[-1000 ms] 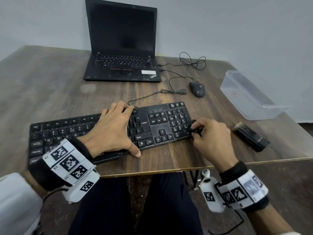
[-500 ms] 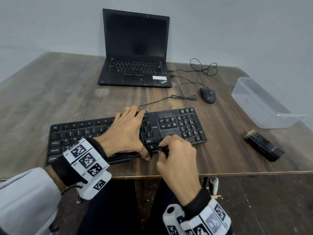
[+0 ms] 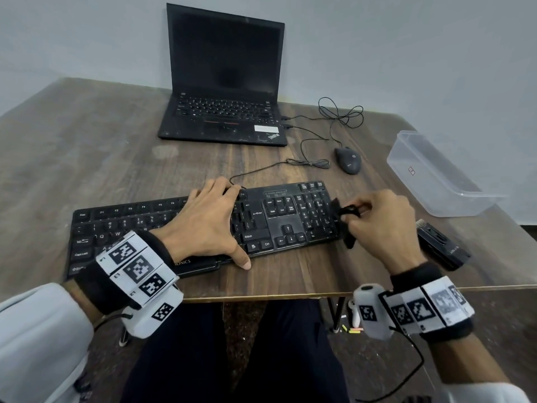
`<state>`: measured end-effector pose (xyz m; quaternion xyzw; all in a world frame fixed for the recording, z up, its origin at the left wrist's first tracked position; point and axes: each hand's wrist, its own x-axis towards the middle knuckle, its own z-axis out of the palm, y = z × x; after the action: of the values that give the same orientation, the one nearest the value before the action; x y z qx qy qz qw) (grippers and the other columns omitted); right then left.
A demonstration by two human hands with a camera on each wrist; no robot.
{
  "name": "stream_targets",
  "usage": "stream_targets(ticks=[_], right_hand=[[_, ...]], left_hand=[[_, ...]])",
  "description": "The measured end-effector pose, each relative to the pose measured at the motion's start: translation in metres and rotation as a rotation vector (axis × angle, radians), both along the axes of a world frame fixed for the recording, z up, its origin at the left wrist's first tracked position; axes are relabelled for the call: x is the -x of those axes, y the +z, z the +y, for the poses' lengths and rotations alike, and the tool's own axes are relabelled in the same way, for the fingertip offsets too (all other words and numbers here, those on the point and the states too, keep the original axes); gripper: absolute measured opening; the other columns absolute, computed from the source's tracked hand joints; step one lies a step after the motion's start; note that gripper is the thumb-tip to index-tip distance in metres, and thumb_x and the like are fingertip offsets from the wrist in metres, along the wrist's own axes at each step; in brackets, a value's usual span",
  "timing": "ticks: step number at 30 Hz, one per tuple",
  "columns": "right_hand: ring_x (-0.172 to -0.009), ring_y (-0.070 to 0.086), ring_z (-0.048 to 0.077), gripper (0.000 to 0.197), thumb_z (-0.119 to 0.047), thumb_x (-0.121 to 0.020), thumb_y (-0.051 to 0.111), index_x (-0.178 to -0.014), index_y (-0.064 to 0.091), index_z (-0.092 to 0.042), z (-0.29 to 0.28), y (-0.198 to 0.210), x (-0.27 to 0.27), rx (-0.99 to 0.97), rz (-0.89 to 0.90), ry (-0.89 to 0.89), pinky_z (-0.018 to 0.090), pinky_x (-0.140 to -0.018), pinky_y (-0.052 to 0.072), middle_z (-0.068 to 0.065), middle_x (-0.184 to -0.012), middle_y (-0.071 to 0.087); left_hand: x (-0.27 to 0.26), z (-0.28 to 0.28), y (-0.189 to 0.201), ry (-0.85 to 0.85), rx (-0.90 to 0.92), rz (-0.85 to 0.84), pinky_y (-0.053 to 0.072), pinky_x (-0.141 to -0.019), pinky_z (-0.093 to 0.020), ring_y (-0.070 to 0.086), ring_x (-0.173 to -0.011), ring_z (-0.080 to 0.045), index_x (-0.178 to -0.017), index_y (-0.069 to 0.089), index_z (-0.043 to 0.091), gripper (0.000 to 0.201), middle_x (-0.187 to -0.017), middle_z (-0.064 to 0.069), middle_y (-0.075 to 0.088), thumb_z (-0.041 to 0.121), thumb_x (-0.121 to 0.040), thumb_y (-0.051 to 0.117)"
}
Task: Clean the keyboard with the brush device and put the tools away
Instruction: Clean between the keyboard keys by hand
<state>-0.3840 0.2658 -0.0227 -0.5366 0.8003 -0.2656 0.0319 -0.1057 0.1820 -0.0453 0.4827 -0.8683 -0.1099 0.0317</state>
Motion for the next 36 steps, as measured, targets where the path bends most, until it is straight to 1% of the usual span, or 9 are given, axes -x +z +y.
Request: stream_targets(ticks=[2, 4, 8, 13, 16, 19, 23, 30, 36], right_hand=[[-0.083, 0.073, 0.023, 0.011, -0.017, -0.081, 0.078, -0.088, 0.081, -0.026, -0.007, 0.002, 0.004, 0.069, -0.013, -0.049, 0.039, -0.082, 0.061, -0.003, -0.081, 0.076], [-0.09, 0.073, 0.023, 0.014, -0.017, -0.085, 0.077, -0.095, 0.081, -0.025, -0.014, -0.004, -0.003, 0.018, -0.046, -0.032, 0.033, -0.084, 0.057, -0.001, -0.088, 0.077], [-0.093, 0.07, 0.024, 0.012, -0.016, -0.085, 0.073, -0.092, 0.076, -0.025, -0.019, -0.023, -0.027, -0.046, -0.017, -0.003, 0.03, -0.08, 0.048, -0.001, -0.092, 0.074], [-0.089, 0.067, 0.014, 0.016, -0.011, -0.086, 0.072, -0.093, 0.077, -0.025, -0.009, -0.023, -0.067, -0.038, -0.011, 0.082, 0.014, -0.07, 0.043, -0.006, -0.095, 0.072], [-0.099, 0.071, 0.025, 0.019, -0.005, -0.085, 0.07, -0.098, 0.079, -0.017, -0.006, -0.027, -0.092, 0.006, 0.102, 0.15, 0.03, -0.085, 0.054, 0.002, -0.107, 0.073], [-0.1, 0.073, 0.014, 0.022, -0.01, -0.088, 0.072, -0.102, 0.082, -0.024, -0.008, -0.021, -0.084, -0.026, 0.007, 0.219, 0.025, -0.091, 0.053, -0.005, -0.104, 0.079], [-0.083, 0.071, 0.008, 0.02, -0.015, -0.087, 0.076, -0.1, 0.084, -0.029, -0.012, -0.006, -0.055, 0.047, -0.019, 0.208, 0.029, -0.087, 0.06, -0.013, -0.084, 0.076], [-0.097, 0.072, 0.024, 0.025, -0.01, -0.083, 0.071, -0.099, 0.082, -0.026, -0.022, -0.015, -0.079, -0.049, 0.23, 0.429, 0.04, -0.087, 0.059, -0.004, -0.098, 0.079], [-0.087, 0.072, 0.008, 0.025, -0.008, -0.086, 0.077, -0.098, 0.085, -0.029, -0.026, -0.016, -0.07, -0.056, 0.079, 0.586, 0.031, -0.086, 0.06, -0.011, -0.097, 0.081]], left_hand=[[0.0, 0.0, 0.0, -0.002, -0.002, 0.0, 0.035, -0.111, -0.041, 0.034, -0.124, -0.016, -0.153, 0.03, 0.014, 0.15, -0.139, 0.005, 0.034, 0.085, -0.031, 0.08], [0.0, 0.0, 0.0, -0.003, 0.0, -0.001, 0.035, -0.111, -0.042, 0.034, -0.124, -0.016, -0.153, 0.029, 0.014, 0.15, -0.138, 0.005, 0.034, 0.085, -0.03, 0.08], [0.001, 0.001, 0.0, 0.001, 0.022, 0.006, 0.037, -0.109, -0.042, 0.034, -0.121, -0.015, -0.15, 0.033, 0.014, 0.148, -0.135, 0.005, 0.035, 0.086, -0.028, 0.079], [0.002, 0.005, 0.001, -0.005, 0.066, 0.0, 0.037, -0.105, -0.039, 0.035, -0.116, -0.015, -0.147, 0.036, 0.013, 0.146, -0.132, 0.004, 0.036, 0.086, -0.028, 0.08], [0.003, 0.006, 0.002, 0.001, 0.074, -0.009, 0.037, -0.104, -0.039, 0.035, -0.117, -0.016, -0.147, 0.037, 0.013, 0.145, -0.133, 0.004, 0.037, 0.084, -0.029, 0.081], [0.003, 0.007, 0.003, 0.001, 0.074, -0.01, 0.037, -0.104, -0.038, 0.035, -0.117, -0.015, -0.146, 0.037, 0.014, 0.143, -0.132, 0.004, 0.036, 0.085, -0.03, 0.08], [0.002, 0.007, 0.003, 0.001, 0.072, -0.01, 0.037, -0.104, -0.037, 0.034, -0.116, -0.015, -0.147, 0.035, 0.014, 0.145, -0.132, 0.004, 0.036, 0.086, -0.03, 0.079], [0.002, 0.005, 0.002, 0.006, 0.08, -0.013, 0.038, -0.103, -0.039, 0.035, -0.115, -0.016, -0.145, 0.038, 0.013, 0.144, -0.13, 0.003, 0.038, 0.086, -0.028, 0.079], [0.002, 0.004, 0.002, 0.001, 0.06, -0.002, 0.037, -0.103, -0.038, 0.035, -0.116, -0.015, -0.146, 0.038, 0.013, 0.145, -0.131, 0.003, 0.038, 0.086, -0.027, 0.079]])
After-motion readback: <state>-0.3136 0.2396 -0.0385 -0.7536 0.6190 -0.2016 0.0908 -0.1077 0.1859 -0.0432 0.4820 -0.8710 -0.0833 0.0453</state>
